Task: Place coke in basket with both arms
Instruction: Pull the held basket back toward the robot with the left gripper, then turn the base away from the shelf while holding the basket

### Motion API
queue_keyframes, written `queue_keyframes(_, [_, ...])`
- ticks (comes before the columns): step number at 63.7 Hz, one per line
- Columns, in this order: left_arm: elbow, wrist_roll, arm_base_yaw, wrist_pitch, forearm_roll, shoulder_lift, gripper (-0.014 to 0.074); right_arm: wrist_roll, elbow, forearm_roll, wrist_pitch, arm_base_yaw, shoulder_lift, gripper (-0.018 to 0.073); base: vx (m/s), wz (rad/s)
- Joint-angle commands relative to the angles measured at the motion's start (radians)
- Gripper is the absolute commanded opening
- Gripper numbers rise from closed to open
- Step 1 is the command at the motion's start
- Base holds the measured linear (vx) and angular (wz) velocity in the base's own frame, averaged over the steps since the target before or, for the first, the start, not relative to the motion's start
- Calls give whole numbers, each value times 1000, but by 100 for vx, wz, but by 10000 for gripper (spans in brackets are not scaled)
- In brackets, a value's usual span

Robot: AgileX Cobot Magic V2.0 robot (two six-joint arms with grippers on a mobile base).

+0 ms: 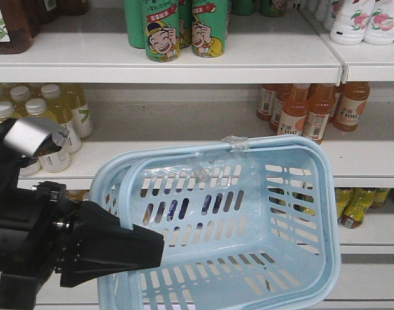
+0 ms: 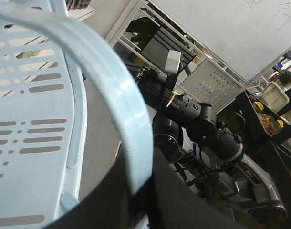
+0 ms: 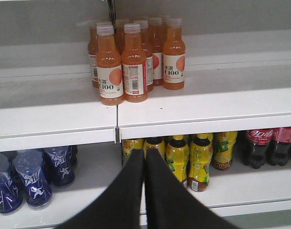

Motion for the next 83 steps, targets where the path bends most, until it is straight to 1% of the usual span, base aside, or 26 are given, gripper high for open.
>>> queue_keyframes(1, [-24,6,-3,-93,-100,-24,-8,-3,11,-7,-71,-7,-19,-5,-1,-4])
queue_keyframes(26, [-24,5,-3,-94,-100,-24,-8,-3,11,-7,-71,-7,-19,-5,-4,-20])
queue_keyframes(83, [-24,5,-3,-95,-100,-24,-7,-3,11,-7,-71,-7,-19,-5,-6,-47])
